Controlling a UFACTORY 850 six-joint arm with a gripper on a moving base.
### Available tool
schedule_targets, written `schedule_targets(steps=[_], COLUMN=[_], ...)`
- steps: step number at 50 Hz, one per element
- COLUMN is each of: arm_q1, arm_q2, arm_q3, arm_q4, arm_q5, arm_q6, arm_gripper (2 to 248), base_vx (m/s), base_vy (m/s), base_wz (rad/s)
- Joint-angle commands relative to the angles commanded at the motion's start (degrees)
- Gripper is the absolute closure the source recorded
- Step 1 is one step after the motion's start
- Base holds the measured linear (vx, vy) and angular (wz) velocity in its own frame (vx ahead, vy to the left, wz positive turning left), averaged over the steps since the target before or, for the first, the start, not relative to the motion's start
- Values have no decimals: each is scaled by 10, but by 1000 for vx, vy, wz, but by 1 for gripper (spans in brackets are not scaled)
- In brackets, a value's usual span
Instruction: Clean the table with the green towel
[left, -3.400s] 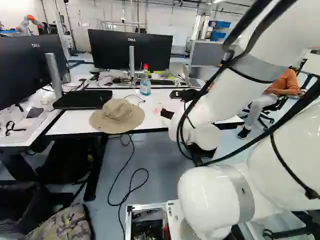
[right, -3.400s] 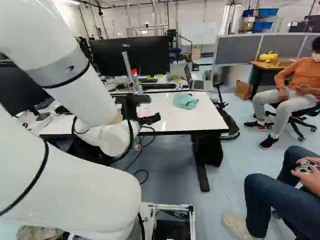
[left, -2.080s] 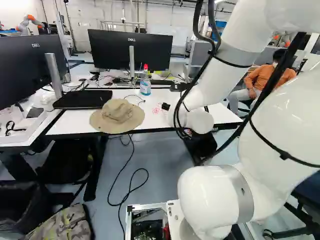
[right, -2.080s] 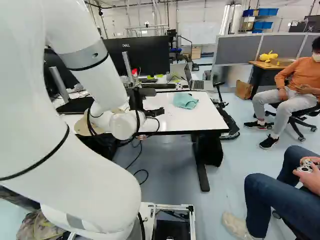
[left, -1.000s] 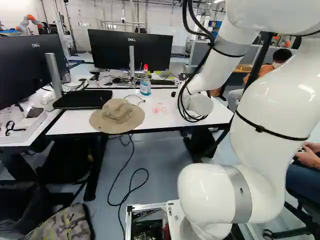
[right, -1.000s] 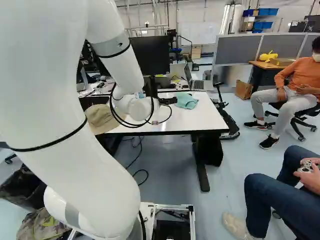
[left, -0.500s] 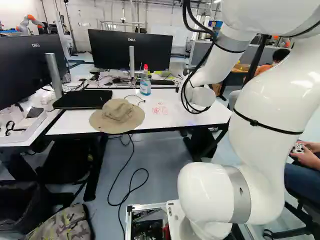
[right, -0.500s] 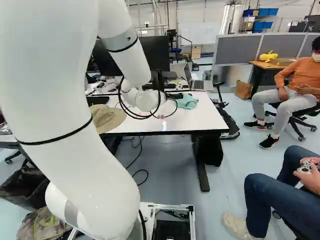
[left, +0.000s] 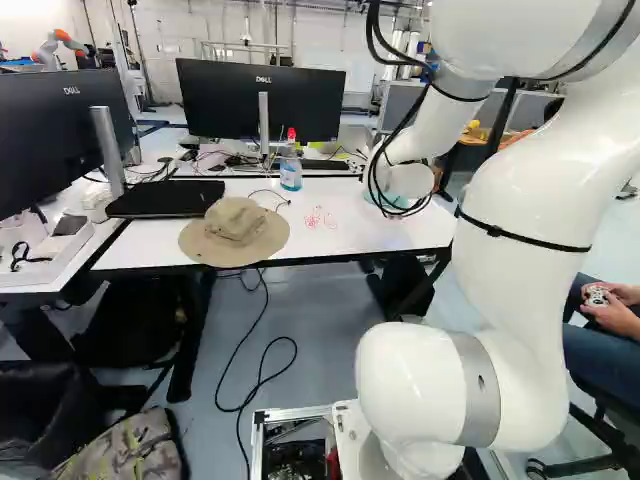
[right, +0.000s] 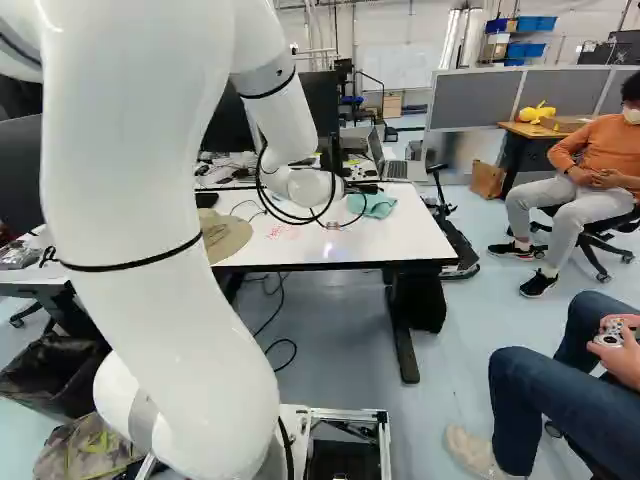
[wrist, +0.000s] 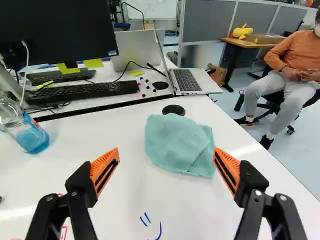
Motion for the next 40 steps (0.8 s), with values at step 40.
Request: schedule_targets(steps=[40], arm_q1=[-21], arm_q2=[-107], arm_q3=[-128], arm_q4=[0], arm_q5=[-81], arm_q6=[0], arm_gripper=[3], base_vx=[0], base_vy=[0], base_wz=[0])
